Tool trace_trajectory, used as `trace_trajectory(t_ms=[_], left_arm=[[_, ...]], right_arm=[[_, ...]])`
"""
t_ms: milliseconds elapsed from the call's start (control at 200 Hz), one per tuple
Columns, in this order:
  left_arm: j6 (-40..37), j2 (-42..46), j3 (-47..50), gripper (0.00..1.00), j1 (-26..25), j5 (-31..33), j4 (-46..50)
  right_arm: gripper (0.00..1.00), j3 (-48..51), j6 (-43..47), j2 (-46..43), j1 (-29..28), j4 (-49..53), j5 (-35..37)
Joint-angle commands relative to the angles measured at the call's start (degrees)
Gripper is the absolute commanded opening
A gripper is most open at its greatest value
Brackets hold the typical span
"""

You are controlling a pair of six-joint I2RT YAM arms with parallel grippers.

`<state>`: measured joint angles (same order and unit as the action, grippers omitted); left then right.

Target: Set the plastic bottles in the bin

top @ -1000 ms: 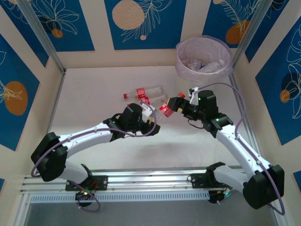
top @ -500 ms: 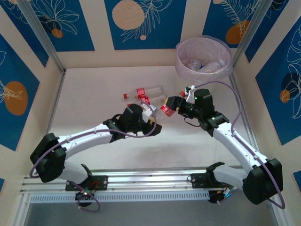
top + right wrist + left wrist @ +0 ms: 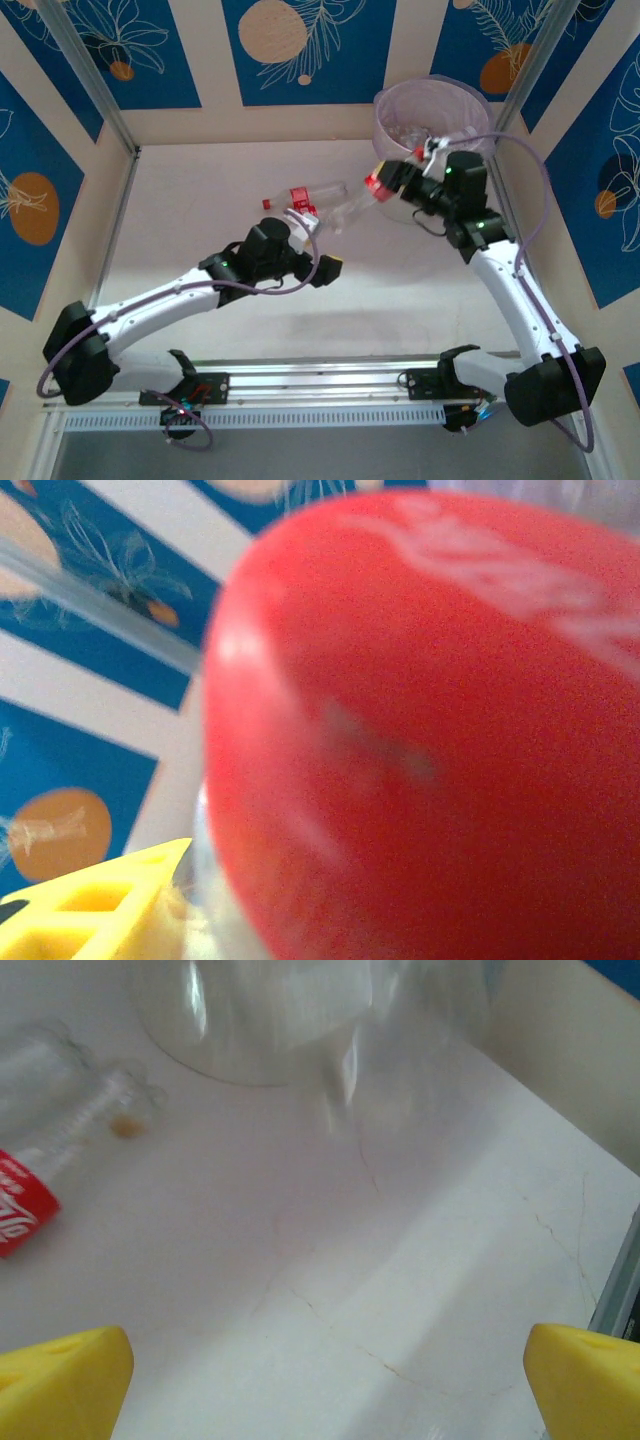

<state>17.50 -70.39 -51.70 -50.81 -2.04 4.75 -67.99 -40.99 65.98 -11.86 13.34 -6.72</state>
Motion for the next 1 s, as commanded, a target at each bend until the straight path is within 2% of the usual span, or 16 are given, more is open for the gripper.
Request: trace_trajectory(t_ms=[0,165,310,485,995], left_arm=[[-0.94,4.4,0.31,1.0,0.14,4.9,3.27],[0.86,7.24,2.89,1.0,0.32,5.17,5.62],[1.29,8.17,3.01,1.0,0.35,5.96,7.08],[2.35,9.6,3.62,1.0,0.44,5.36,6.85],[3.77,14.59,8.17,1.0,0.38,7.66,8.3]], right_arm=[[0.55,-8.05,3.29,0.72,4.36,0.22,-0.08],[0.5,-16.7,3.11,4.55,9.67,-0.84,8.62],[0.48,-19.26,-2.46,10.21,15.48,-5.24,10.25],[0.48,-23.34,-3.35,16.56,17.08,-6.06,16.63],[0.5,-34.64,-5.7,31.44,17.57,1.6,12.78]])
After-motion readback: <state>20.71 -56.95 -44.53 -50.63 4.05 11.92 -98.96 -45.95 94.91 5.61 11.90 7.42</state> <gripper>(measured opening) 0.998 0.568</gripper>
